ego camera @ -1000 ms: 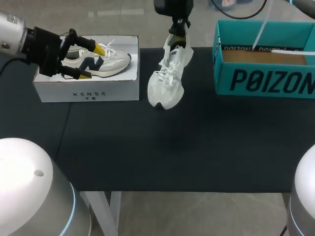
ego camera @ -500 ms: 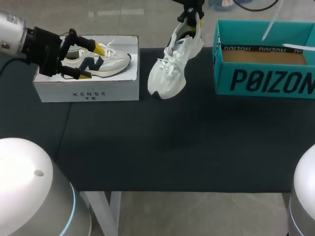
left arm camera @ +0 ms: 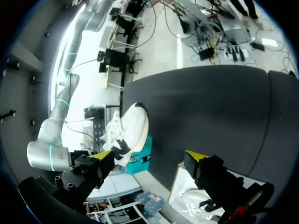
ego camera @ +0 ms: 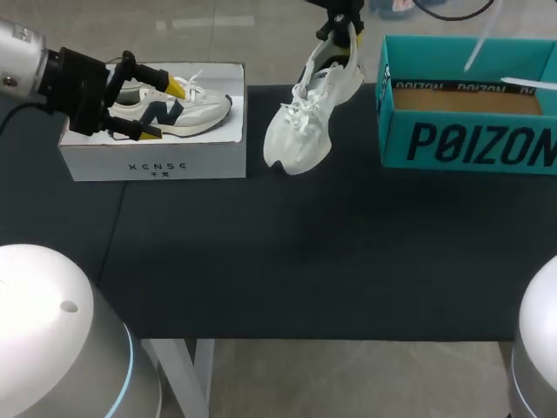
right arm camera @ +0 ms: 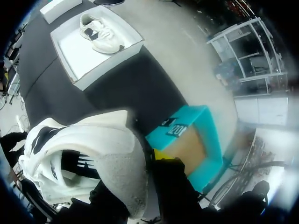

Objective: Take the shoe out of the shoebox, open the shoe tongue, remove and reinsert the insole, then place the shoe into the shoebox

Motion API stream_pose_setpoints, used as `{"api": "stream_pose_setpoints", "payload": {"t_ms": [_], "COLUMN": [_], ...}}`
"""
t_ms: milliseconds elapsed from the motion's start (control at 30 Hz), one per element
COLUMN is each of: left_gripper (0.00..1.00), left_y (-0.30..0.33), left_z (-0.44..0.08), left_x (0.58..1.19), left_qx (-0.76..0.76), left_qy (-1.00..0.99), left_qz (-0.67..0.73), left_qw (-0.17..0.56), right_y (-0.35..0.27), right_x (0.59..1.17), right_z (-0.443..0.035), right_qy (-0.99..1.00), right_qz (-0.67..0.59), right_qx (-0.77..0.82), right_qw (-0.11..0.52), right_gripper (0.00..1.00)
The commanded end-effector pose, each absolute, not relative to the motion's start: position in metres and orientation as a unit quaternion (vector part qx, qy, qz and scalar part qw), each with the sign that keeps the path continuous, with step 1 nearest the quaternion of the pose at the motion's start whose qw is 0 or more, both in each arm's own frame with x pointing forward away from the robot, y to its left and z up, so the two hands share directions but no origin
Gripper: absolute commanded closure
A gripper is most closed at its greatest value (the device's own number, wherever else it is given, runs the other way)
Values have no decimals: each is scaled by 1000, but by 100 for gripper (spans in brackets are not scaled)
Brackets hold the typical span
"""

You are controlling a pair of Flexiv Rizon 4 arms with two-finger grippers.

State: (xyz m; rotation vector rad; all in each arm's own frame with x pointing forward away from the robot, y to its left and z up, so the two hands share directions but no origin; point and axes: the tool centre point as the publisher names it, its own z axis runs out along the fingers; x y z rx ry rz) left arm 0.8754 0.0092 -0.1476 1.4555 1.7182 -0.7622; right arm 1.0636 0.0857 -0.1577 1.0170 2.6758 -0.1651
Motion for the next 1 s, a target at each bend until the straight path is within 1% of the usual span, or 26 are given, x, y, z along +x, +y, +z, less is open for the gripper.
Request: {"api": "stream_pose_setpoints", "payload": {"t_ms": [33, 167, 400, 567, 767, 1000], "left_gripper": [0, 0, 0, 0, 0, 0], "left_y": [9, 9, 9, 9, 9, 9], "left_z": [-147, -147, -147, -147, -147, -147], "left_x": [876, 876, 876, 876, 876, 876], "left_qx": [569, 569, 569, 569, 569, 569], "left_qy": [671, 671, 671, 671, 671, 671], "left_qz": [-297, -297, -297, -297, -297, -297], "left_qw": [372, 372, 372, 372, 372, 372], "right_y": [74, 49, 2, -32, -70, -109], "right_x": [1091, 1113, 1132, 1133, 1126, 1122], "right_z": [-154, -150, -145, -141, -137, -132], "right_qy": [908, 884, 847, 821, 793, 745], "right_qz": [-69, -66, -61, -57, -59, -51], "right_qx": [395, 450, 519, 559, 595, 655], "right_qw": [122, 108, 98, 98, 116, 113], "right_gripper": [100, 100, 100, 100, 100, 100]}}
